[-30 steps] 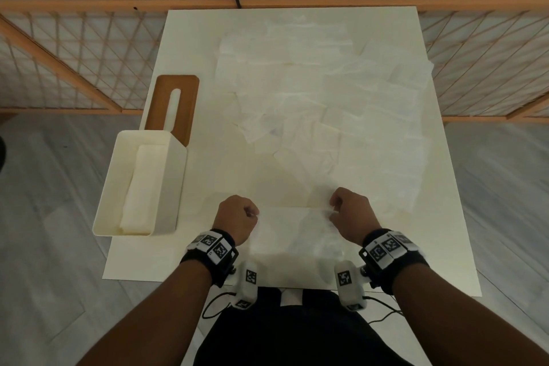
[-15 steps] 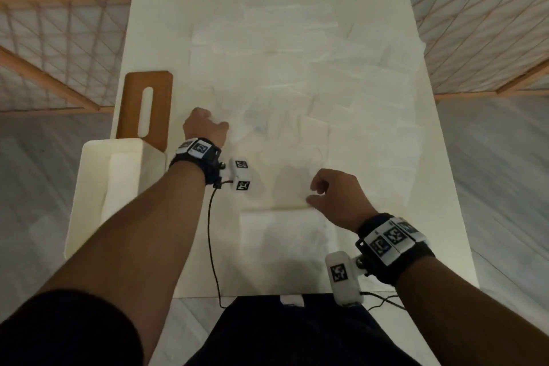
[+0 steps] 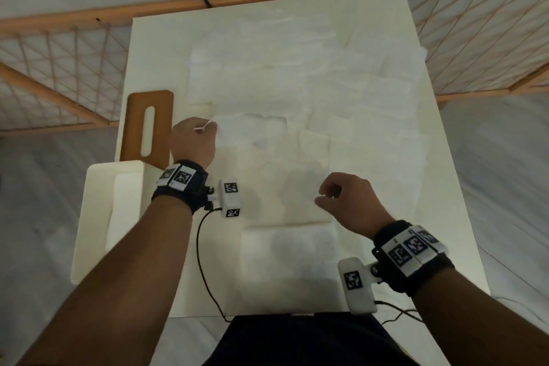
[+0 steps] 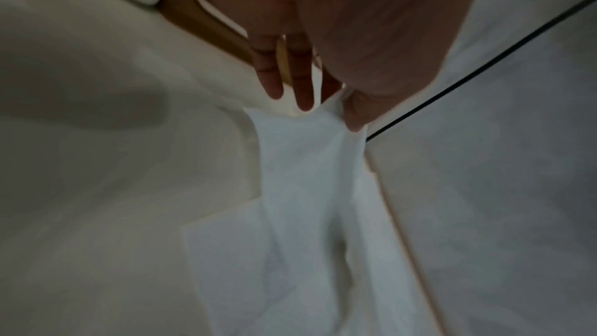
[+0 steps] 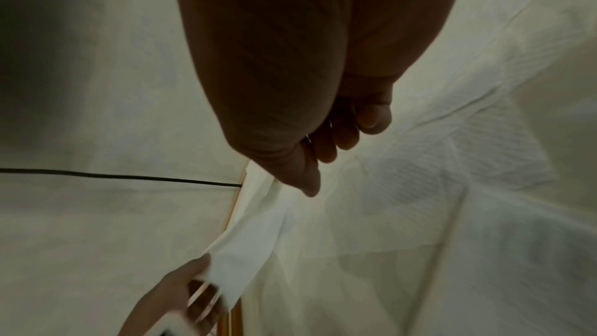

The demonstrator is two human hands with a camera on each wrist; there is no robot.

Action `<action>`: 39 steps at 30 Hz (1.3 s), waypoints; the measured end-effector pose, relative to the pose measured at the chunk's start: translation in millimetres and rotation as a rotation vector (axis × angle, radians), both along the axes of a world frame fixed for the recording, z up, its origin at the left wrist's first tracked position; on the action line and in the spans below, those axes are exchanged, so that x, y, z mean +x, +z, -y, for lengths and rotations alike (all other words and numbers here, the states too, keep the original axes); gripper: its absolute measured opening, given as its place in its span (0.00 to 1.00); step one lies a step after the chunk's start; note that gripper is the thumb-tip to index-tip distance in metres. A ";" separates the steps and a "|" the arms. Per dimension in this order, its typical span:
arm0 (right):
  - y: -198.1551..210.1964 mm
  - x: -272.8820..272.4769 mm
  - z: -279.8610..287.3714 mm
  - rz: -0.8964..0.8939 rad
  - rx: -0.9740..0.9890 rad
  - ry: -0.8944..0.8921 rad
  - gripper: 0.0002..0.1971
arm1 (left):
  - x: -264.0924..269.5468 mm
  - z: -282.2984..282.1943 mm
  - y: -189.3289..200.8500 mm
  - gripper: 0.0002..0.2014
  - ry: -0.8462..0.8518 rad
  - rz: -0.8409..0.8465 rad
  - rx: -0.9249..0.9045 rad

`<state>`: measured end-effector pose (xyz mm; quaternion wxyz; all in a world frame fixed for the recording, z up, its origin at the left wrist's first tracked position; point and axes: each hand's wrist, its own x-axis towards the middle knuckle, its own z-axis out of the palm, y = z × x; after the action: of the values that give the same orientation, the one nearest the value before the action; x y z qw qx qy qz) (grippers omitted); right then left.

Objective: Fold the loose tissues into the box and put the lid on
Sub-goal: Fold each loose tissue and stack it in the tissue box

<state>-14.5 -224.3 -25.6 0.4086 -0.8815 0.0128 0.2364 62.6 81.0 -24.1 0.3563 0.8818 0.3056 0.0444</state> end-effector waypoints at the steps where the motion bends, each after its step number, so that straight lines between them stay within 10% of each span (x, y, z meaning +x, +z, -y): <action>1: 3.2 2.7 -1.4 0.000 0.016 -0.003 0.05 | -6.1 -1.6 8.2 0.11 -0.007 0.008 -0.005; 7: 25.7 17.5 -22.0 0.018 0.179 -0.038 0.08 | -43.8 2.6 66.8 0.13 0.063 0.208 -0.762; 12: 40.7 23.3 -48.2 -0.270 0.645 -0.192 0.29 | -79.2 0.9 107.2 0.04 -0.145 0.155 -1.096; 18: 76.8 27.4 -56.8 -0.411 1.140 -0.270 0.20 | -109.7 -1.2 122.1 0.05 -0.172 0.104 -1.105; 25: 90.4 18.9 -53.8 -0.188 0.957 -0.281 0.04 | -140.5 1.1 97.4 0.28 -0.241 0.128 -0.801; 31: 86.8 11.1 -36.6 -0.165 0.847 -0.224 0.04 | -136.4 3.1 89.5 0.05 -0.264 0.182 -0.391; 39: 65.4 1.0 -22.6 -0.140 0.613 -0.157 0.16 | -146.4 8.5 69.0 0.06 -0.139 0.070 -0.565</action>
<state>-13.5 -201.7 39.8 0.6702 -0.6953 0.0372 0.2571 -83.9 72.4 44.9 0.6002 0.7645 0.2325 -0.0365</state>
